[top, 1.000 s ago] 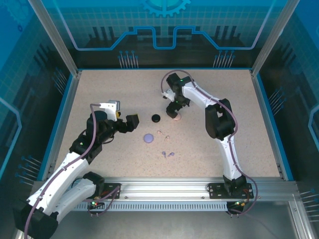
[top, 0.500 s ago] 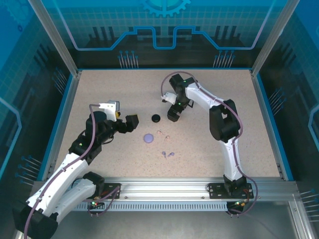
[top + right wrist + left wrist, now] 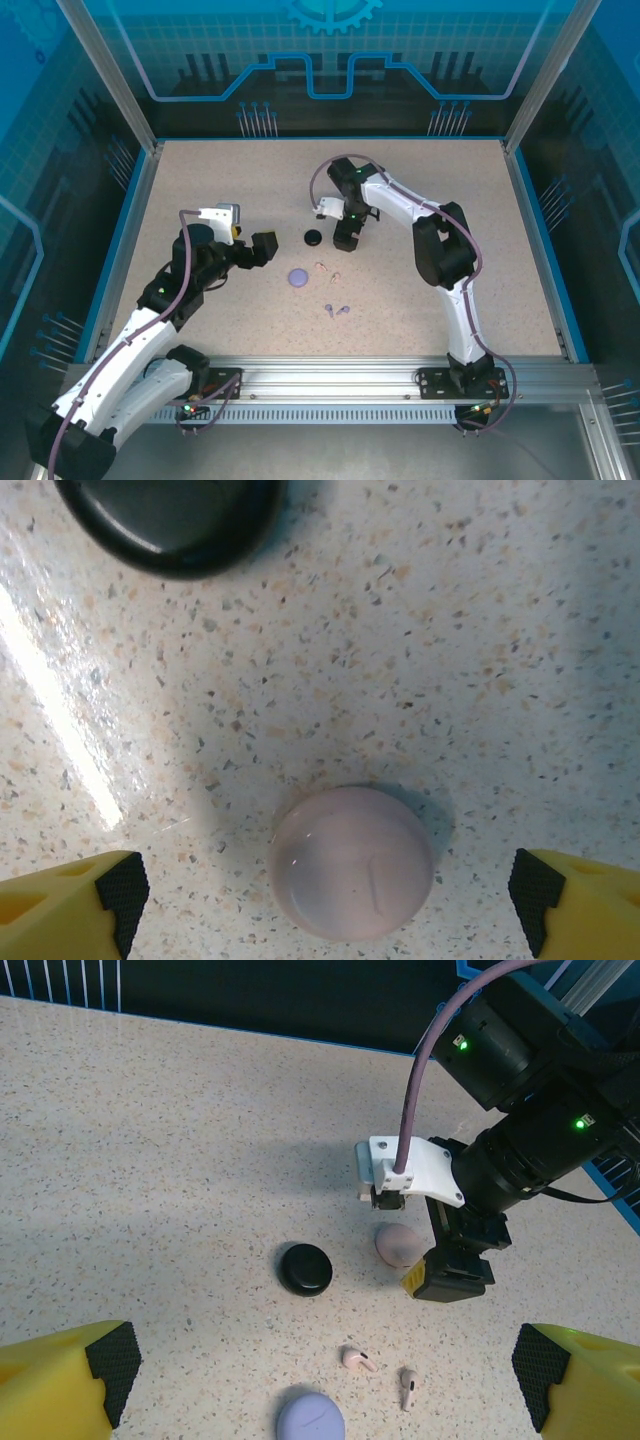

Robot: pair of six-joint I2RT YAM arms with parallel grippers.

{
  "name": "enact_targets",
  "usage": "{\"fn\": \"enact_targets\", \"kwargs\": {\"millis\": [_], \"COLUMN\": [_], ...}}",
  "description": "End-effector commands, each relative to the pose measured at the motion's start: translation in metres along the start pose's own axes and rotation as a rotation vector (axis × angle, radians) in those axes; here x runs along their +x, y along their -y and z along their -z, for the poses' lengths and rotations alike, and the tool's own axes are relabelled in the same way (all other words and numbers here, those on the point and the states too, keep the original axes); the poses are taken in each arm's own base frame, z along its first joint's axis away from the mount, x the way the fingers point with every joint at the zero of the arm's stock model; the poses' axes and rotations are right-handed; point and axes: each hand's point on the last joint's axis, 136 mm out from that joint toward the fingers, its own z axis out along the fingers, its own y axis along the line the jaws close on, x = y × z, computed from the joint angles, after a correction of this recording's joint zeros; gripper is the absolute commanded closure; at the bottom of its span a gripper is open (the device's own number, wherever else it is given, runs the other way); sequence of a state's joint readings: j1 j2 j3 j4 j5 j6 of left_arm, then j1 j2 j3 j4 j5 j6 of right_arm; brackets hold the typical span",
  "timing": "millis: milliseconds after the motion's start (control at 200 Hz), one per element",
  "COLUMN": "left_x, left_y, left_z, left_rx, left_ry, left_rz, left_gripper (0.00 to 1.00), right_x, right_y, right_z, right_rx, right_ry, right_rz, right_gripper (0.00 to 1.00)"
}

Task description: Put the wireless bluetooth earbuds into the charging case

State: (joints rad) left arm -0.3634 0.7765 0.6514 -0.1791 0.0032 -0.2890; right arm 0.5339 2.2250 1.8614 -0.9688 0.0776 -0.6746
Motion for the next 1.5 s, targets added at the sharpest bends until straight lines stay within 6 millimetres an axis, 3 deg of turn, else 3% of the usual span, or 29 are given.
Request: {"fn": "enact_targets", "kwargs": {"millis": [0, 615, 941, 1416, 1431, 1496], "left_x": [0.000, 0.003, 0.004, 0.006, 0.006, 0.006], "left_y": [-0.006, -0.008, -0.009, -0.009, -0.010, -0.009], "left_z": [0.003, 0.002, 0.001, 0.001, 0.001, 0.001], "left_rx": [-0.024, -0.030, -0.034, -0.035, -0.035, -0.034], "left_ry": [0.008, 0.004, 0.001, -0.004, -0.005, -0.005], "left_rz": [-0.003, 0.000, 0.002, 0.005, 0.006, 0.006], "left_gripper": [0.01, 0.01, 0.01, 0.01, 0.01, 0.01], "right_x": [0.007, 0.025, 0.036, 0.030, 0.033, 0.033], "right_y": [-0.007, -0.009, -0.011, -0.010, -0.013, -0.013], "right_z": [-0.007, -0.034, -0.036, -0.045, -0.055, -0.057], "right_rx": [-0.035, -0.085, -0.125, -0.131, -0.147, -0.148], "right_ry": [-0.021, -0.096, -0.098, -0.070, -0.085, -0.082], "right_rz": [0.047, 0.069, 0.038, 0.023, 0.022, 0.018], "right_gripper": [0.05, 0.18, 0.25, 0.32, 0.33, 0.35]}}
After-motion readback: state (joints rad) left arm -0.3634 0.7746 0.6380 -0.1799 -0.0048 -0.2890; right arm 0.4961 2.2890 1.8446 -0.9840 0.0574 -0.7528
